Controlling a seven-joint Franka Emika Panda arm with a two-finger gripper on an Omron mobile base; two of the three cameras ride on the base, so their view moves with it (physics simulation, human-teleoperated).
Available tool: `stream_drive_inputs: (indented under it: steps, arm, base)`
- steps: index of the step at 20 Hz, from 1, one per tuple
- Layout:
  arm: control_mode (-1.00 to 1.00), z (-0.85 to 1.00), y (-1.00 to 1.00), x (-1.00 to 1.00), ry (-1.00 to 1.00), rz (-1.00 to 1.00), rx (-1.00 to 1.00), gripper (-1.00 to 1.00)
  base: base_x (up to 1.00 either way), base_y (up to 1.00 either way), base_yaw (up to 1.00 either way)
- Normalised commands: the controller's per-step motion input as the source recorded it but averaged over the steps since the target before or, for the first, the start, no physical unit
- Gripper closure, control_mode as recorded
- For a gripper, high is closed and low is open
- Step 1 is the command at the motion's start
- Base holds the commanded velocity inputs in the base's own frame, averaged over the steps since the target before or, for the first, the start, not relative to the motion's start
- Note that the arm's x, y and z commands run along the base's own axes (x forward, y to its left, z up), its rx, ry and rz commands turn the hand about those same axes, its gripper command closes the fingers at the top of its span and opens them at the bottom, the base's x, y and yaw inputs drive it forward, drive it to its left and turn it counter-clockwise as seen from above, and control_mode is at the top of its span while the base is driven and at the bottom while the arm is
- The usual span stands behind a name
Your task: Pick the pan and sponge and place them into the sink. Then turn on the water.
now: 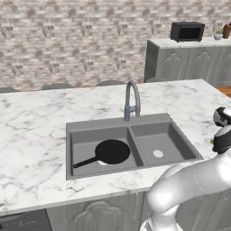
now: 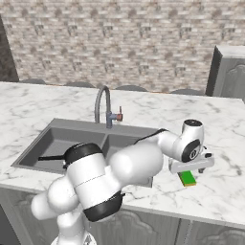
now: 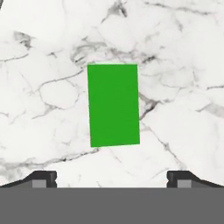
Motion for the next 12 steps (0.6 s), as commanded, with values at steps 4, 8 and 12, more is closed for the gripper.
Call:
stream_drive_inputs:
  steps: [4, 8, 12]
  arm:
    - [-1.00, -0.37, 0.00, 0.00, 0.01, 0.06, 0.02, -1.00]
    - [-1.00, -0.37, 0.01, 0.00, 0.00, 0.05, 0.02, -1.00]
    - [-1.00, -0.12, 0.00, 0.01, 0.00, 0.02, 0.02, -1.00]
  base:
    - [0.00, 0.00, 0.00]
    - [0.00, 0.00, 0.00]
    - [0.00, 0.00, 0.00]
